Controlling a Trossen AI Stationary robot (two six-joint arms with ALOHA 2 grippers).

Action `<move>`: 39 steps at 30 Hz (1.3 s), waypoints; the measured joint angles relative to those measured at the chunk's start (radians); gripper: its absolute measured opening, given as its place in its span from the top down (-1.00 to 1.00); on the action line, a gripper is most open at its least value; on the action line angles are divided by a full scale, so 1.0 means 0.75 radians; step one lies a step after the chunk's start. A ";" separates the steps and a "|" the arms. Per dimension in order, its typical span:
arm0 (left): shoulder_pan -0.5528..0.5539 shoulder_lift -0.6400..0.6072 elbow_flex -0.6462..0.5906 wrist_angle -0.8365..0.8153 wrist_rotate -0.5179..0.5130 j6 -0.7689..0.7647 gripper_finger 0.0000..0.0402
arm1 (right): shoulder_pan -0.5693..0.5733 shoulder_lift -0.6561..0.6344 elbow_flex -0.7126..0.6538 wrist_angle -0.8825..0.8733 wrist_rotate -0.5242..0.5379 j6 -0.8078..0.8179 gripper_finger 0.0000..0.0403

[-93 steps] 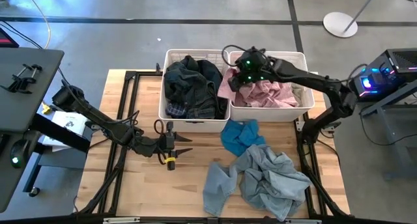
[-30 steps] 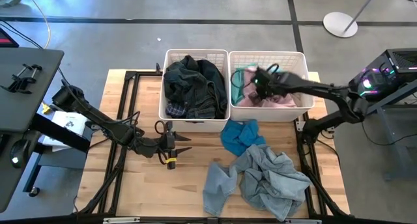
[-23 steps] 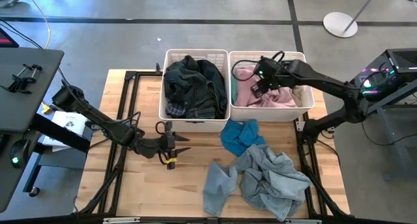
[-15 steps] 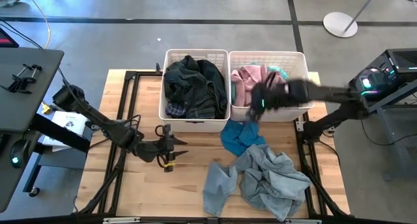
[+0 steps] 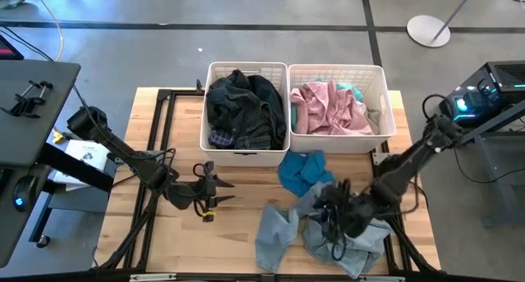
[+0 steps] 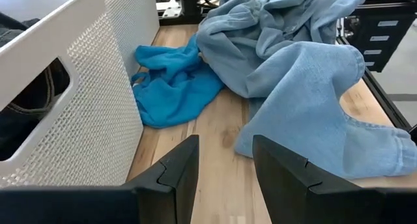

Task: Sort clothes
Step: Put the blue shirts into the right white bin

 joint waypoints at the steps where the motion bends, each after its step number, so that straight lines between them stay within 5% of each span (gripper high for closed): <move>1: 0.000 0.000 0.000 0.000 0.000 0.002 0.32 | 0.002 0.001 -0.041 0.008 0.001 0.067 0.16; 6: 0.000 0.000 0.000 0.016 0.000 0.054 0.32 | -0.101 0.001 -0.176 -0.046 0.008 0.221 0.03; 14: 0.001 0.000 0.000 0.018 0.000 0.058 0.32 | -0.366 0.041 -0.218 0.012 -0.012 -0.133 -0.15; 23: 0.001 0.000 0.000 0.021 -0.014 0.033 0.32 | -0.584 0.339 -0.219 -0.013 -0.093 -0.178 -0.12; 27: 0.001 0.000 0.000 0.033 -0.016 0.034 0.32 | -0.612 0.495 -0.218 -0.013 -0.165 -0.205 0.11; 34: 0.001 0.000 0.000 0.050 -0.026 0.035 0.32 | -0.604 0.608 -0.205 -0.010 -0.150 -0.270 0.89; 39: 0.002 0.000 0.000 0.050 -0.027 0.046 0.32 | -0.569 0.460 -0.163 -0.053 -0.151 -0.278 0.88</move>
